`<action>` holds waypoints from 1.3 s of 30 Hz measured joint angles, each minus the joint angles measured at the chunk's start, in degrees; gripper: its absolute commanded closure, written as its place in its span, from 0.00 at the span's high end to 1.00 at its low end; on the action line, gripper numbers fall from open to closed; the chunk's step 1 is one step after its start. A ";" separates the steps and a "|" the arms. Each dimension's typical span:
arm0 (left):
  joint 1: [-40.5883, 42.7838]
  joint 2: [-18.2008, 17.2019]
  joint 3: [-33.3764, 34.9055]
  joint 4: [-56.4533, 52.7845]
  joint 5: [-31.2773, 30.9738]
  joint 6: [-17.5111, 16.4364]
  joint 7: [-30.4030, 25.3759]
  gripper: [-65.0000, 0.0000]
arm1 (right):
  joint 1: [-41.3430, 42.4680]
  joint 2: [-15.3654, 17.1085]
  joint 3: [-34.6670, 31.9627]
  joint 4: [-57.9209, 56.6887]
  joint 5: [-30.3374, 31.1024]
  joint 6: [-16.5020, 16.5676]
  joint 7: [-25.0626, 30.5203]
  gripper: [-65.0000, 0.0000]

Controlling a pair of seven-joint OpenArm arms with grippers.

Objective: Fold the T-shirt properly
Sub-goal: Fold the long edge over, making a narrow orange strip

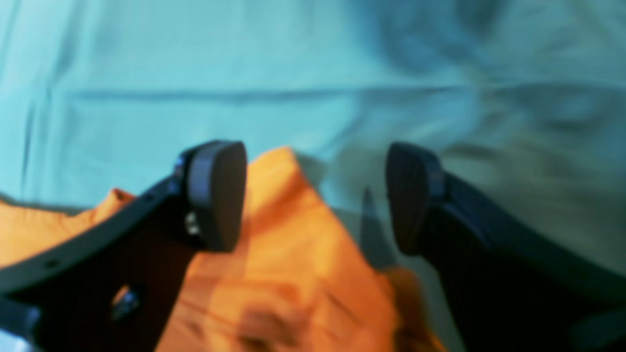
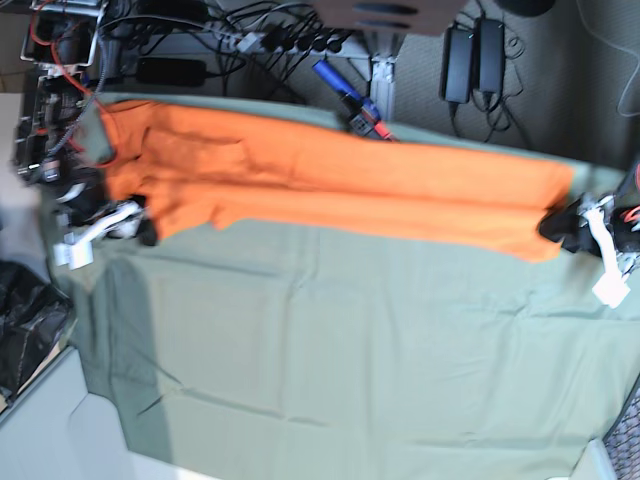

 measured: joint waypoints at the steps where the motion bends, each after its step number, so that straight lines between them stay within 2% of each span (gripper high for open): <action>1: 0.00 0.00 0.00 0.00 0.00 0.00 0.00 0.55 | 0.59 -0.02 -2.01 -0.57 -0.07 0.00 -0.11 0.68; 4: 0.00 0.02 0.00 0.00 0.02 0.00 -0.02 0.55 | 0.52 -0.98 -5.09 -0.66 -1.44 0.02 0.92 0.67; 5: 0.00 0.02 0.00 0.00 -0.04 0.00 -0.07 0.55 | 0.50 -1.27 -5.31 -0.68 -1.62 0.02 0.98 0.65; 6: 0.00 0.02 0.00 0.00 0.04 0.00 -0.17 0.55 | 0.50 -1.46 -5.31 -0.68 -1.75 0.02 1.01 0.58; 7: 0.02 -0.02 0.00 0.00 0.04 0.00 -0.15 0.55 | 0.55 -1.81 -5.31 -0.68 -1.84 0.02 0.92 0.46; 9: 0.00 0.02 0.00 0.00 0.00 0.00 -0.22 0.55 | 0.39 -2.60 -5.33 -0.68 -1.70 0.00 0.92 0.13; 10: 0.00 0.02 0.00 0.00 0.02 0.00 -0.20 0.55 | 0.39 -2.91 -5.38 -0.70 -1.62 0.00 0.85 0.00; 16: 0.00 0.00 0.00 0.00 0.02 0.00 -0.22 0.55 | 0.39 -2.97 -5.38 -0.33 -1.66 0.02 0.46 0.00; 20: 0.02 0.00 0.00 0.00 0.09 0.00 -0.17 0.55 | -0.96 -2.82 -3.85 3.10 -0.92 0.02 -2.99 0.00; 32: 0.72 -2.12 -0.02 0.00 -0.96 0.00 2.27 0.55 | -21.94 -2.38 10.34 24.59 2.54 0.09 -3.87 0.00; 39: 2.23 -2.36 -0.02 0.02 -1.53 0.00 2.16 0.55 | -30.49 -2.40 12.44 28.15 2.89 0.11 -3.89 0.00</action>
